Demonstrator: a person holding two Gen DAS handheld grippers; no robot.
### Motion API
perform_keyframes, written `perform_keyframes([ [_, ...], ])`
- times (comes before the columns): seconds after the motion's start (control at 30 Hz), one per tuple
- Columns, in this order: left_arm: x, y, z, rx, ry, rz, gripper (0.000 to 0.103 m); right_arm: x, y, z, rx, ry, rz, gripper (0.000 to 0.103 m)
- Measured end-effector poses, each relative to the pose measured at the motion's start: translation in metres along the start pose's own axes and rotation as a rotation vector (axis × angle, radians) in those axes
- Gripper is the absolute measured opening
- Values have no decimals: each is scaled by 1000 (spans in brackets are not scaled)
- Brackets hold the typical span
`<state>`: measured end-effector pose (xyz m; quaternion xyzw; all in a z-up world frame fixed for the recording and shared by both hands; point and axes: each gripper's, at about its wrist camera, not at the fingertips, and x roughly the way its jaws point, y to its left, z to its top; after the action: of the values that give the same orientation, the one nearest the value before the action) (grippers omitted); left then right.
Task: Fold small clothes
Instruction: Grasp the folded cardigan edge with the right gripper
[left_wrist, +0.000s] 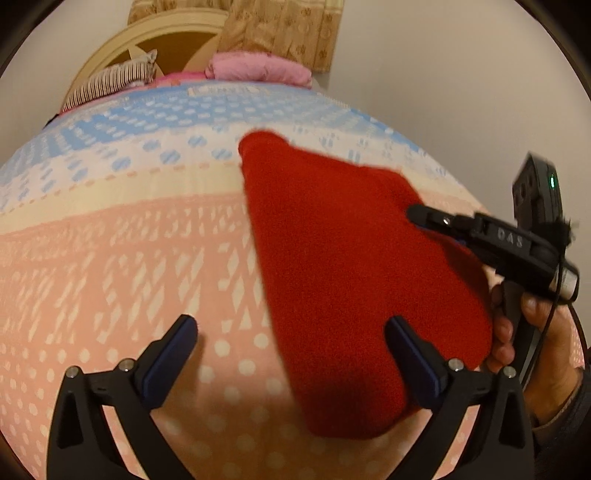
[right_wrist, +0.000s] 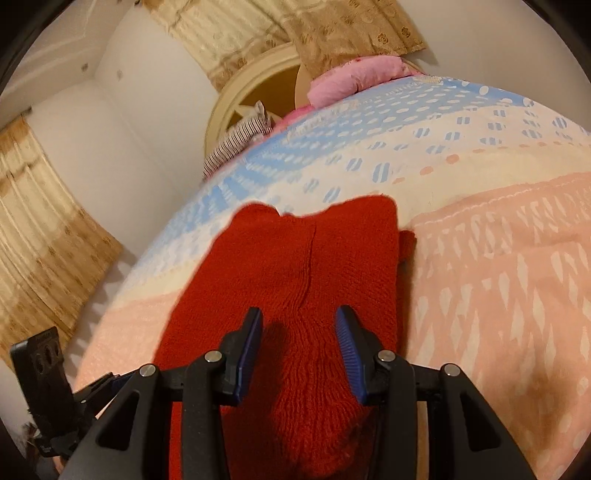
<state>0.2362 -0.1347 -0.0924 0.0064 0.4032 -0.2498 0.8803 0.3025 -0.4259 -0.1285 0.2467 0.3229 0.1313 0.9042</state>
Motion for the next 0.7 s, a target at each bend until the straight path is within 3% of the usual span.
perform_keyframes([
  [0.1, 1, 3, 10, 10, -15, 18, 103, -18, -18, -1, 90, -86, 22, 48],
  [0.17, 11, 7, 15, 3, 1, 20, 103, -19, -34, -1, 181, -83, 0, 61],
  [0.23, 19, 9, 17, -8, 19, 6, 103, -18, -42, -2, 233, -75, 1, 61],
  [0.37, 26, 6, 15, -9, 32, -20, 103, -17, -35, -2, 203, -69, 10, 62],
  [0.47, 26, 1, 16, 16, 44, -52, 103, -11, -36, 2, 208, -29, -5, 71],
  [0.7, 41, 8, 18, -27, 85, -126, 103, 1, -53, 19, 248, 48, -40, 71],
])
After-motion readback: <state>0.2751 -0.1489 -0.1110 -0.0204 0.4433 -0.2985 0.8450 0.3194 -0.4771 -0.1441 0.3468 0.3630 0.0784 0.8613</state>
